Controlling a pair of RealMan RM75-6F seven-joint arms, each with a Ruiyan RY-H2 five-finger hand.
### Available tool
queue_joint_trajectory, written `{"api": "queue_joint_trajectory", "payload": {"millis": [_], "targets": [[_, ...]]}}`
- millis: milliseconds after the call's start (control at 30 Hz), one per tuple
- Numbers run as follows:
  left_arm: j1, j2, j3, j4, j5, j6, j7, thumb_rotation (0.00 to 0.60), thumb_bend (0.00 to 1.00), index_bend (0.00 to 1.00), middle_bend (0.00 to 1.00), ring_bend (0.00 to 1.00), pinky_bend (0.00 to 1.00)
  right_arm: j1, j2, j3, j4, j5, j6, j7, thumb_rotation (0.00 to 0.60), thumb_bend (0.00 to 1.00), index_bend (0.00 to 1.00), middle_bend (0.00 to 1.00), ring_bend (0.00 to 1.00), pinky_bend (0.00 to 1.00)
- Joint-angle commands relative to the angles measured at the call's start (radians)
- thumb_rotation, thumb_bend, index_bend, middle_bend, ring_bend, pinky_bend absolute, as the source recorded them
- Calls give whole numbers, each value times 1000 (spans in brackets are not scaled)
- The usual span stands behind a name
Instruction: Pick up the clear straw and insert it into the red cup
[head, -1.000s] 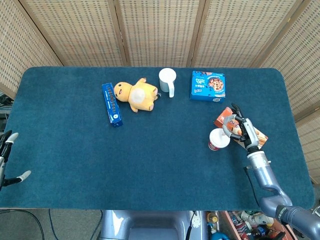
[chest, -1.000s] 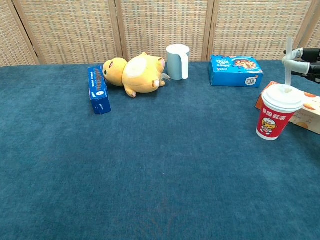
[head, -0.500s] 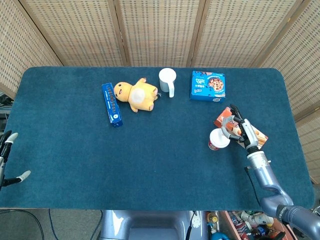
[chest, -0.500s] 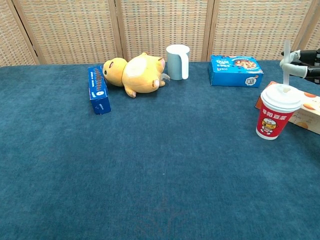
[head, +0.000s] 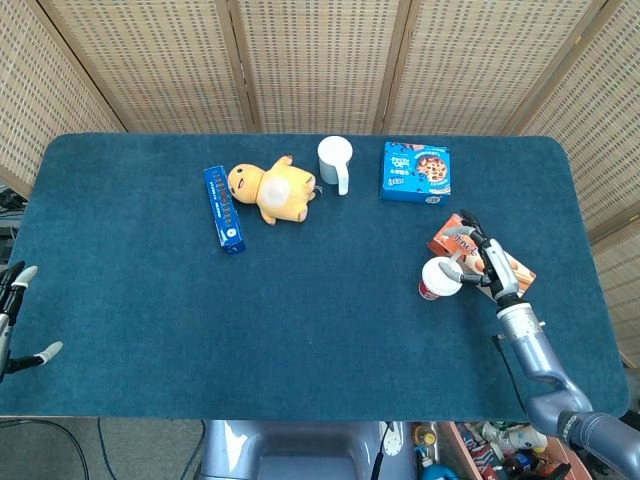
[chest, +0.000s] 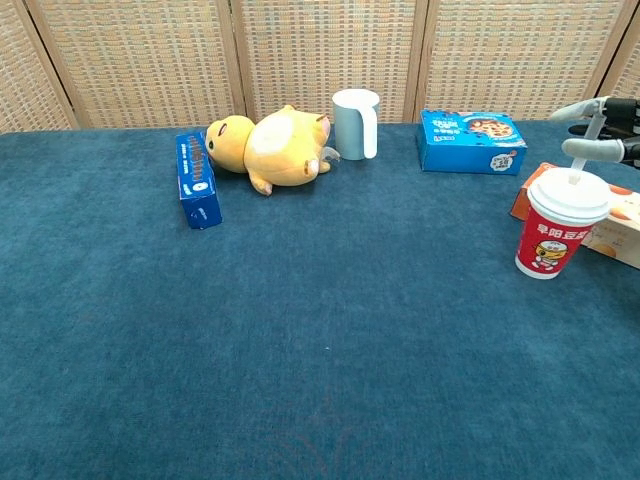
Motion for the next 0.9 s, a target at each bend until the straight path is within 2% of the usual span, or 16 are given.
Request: {"api": "queue_joint_trajectory", "payload": {"millis": [33,167,233,400,467,700,800,900], "targets": [[0,0,1,0,1,0,-1,600,147,0,0,0,0,-1,2,-3,-3,-1,3,-3,600,311,356,0,0,0],[0,1,1,1,2,0,-4,600,147,0,0,0,0,-2,8,-9,-11,-4,3,-7,600,307,339,0,0,0],[0,2,1,1,3,1,-5,600,148,0,0,0,0,0,17,-14,-18,-11,2,-10,600,271,301,0,0,0],[2,4,1,2,5,3,-12,600,147,0,0,0,0,10,88,-60,-67,-69,-18,-72,600,30,45,0,0,0],[1,6,3,2,11,4,-16,600,148,0,0,0,0,6,130,-84,-98,-99,-3,-170,600,0,0,0,0,0],[6,14,6,5,26,15,-37,600,147,0,0,0,0,-33,222,-88,-222,-90,76,-460,600,0,0,0,0,0],[16,13,4,10,24,34,-21,600,148,0,0,0,0,-73,284,-104,-295,-103,146,-712,600,0,0,0,0,0],[21,7,3,9,25,46,-9,600,147,0,0,0,0,-102,312,-113,-352,-101,187,-831,600,0,0,0,0,0]]}}
